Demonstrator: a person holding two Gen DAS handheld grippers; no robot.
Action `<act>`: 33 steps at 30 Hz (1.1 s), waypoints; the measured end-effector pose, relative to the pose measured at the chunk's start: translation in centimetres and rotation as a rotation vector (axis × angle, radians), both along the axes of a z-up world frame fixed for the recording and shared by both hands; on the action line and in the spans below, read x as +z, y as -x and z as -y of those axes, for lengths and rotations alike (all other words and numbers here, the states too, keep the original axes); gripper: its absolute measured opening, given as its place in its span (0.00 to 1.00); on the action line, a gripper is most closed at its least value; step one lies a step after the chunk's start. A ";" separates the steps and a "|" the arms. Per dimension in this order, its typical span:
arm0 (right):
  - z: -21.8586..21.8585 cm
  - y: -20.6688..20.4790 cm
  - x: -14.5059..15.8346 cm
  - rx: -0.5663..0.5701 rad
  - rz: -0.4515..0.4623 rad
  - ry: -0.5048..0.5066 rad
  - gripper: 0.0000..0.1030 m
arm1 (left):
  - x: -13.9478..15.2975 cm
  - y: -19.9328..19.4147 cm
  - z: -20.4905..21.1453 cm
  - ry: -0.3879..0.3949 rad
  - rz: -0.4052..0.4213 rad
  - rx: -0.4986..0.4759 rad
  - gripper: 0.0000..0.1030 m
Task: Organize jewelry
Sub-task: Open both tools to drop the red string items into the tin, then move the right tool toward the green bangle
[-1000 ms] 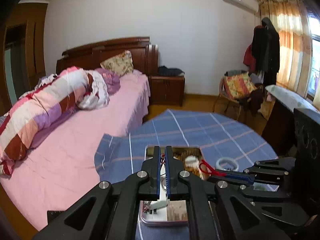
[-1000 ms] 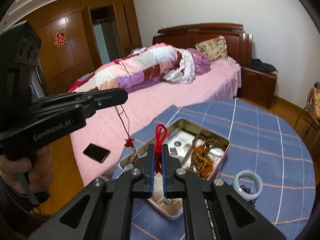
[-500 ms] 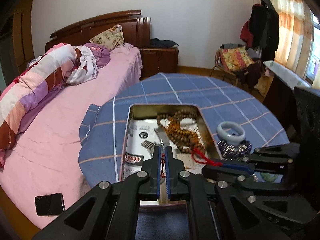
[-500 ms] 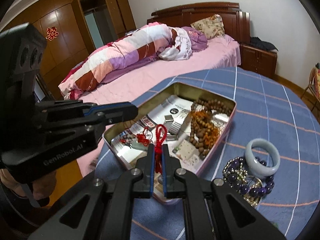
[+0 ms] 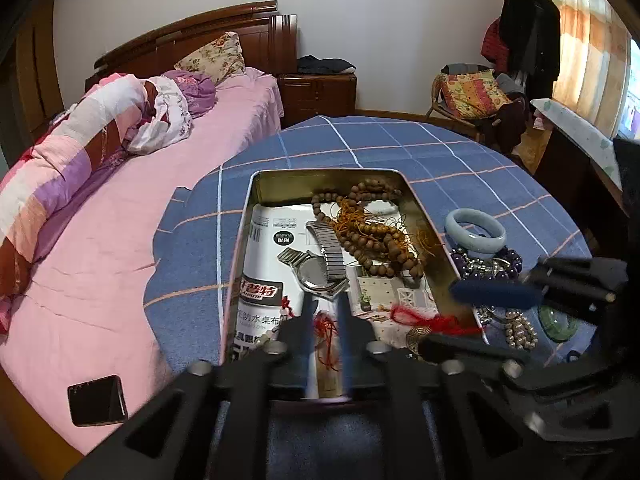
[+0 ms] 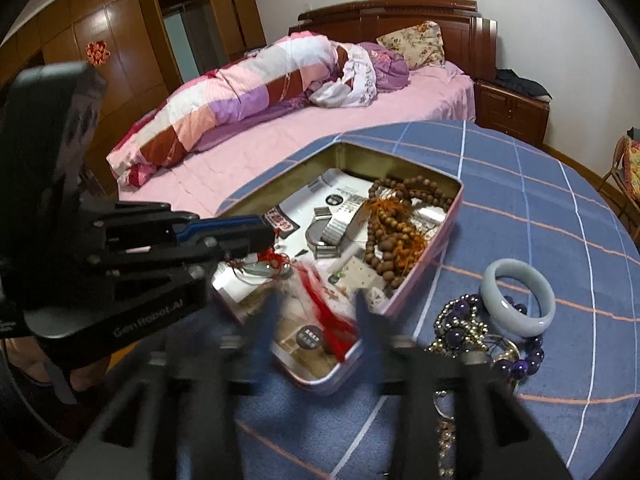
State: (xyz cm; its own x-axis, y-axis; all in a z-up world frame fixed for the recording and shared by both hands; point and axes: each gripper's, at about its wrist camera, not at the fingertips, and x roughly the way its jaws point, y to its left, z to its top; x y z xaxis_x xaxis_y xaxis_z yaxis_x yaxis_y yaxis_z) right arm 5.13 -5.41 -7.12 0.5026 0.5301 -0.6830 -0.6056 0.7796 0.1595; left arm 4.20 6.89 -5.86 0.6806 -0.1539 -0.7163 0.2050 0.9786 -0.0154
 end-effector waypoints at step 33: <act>14.8 2.2 -2.6 -0.319 -0.024 0.101 0.66 | 0.1 2.2 8.2 -0.107 0.088 -0.006 0.76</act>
